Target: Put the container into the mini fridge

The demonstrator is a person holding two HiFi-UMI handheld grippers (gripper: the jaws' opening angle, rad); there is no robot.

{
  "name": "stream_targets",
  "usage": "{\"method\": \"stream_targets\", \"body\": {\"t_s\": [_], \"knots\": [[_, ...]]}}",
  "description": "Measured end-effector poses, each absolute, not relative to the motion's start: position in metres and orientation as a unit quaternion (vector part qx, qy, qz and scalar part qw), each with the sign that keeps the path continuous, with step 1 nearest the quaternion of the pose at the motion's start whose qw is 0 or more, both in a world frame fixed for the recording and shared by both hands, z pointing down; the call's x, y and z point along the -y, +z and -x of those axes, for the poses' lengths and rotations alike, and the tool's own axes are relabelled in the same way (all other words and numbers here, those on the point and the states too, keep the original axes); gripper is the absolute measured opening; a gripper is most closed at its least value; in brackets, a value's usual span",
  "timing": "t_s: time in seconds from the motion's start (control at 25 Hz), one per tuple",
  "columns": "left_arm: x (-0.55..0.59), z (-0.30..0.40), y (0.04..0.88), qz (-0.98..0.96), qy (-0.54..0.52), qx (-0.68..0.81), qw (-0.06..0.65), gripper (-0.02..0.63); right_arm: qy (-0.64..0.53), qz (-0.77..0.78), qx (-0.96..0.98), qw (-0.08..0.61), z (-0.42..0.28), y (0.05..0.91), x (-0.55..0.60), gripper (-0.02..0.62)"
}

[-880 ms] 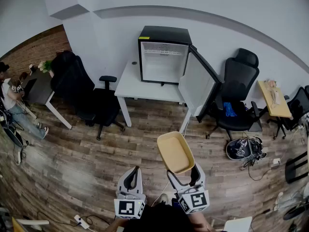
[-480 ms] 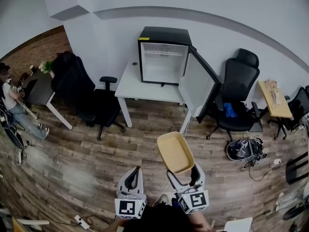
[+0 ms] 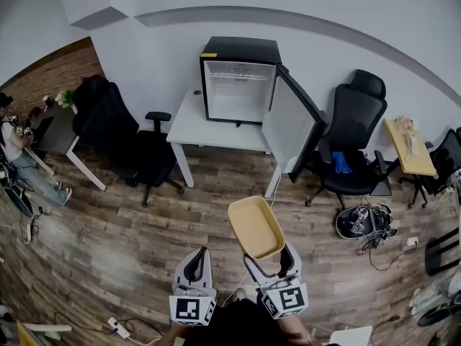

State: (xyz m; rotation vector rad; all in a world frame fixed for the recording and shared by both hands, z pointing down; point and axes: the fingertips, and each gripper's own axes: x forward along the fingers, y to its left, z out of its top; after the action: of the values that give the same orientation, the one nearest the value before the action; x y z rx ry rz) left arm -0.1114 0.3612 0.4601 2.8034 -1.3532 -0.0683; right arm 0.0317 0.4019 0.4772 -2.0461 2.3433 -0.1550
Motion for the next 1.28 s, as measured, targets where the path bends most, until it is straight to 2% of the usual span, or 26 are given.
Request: {"method": "stream_targets", "body": {"t_s": [0.56, 0.96, 1.28], "knots": [[-0.315, 0.082, 0.467, -0.890, -0.018, 0.455, 0.022, 0.008, -0.061, 0.633, -0.772, 0.017, -0.058, 0.488, -0.350, 0.442], [-0.168, 0.073, 0.471, -0.906, -0.024, 0.423, 0.026, 0.008, -0.049, 0.665, -0.745, 0.010, -0.070, 0.486, -0.214, 0.441], [-0.044, 0.093, 0.463, -0.919, -0.020, 0.394, 0.021, 0.008, -0.050, 0.691, -0.721, 0.009, -0.059, 0.478, -0.084, 0.442]]}}
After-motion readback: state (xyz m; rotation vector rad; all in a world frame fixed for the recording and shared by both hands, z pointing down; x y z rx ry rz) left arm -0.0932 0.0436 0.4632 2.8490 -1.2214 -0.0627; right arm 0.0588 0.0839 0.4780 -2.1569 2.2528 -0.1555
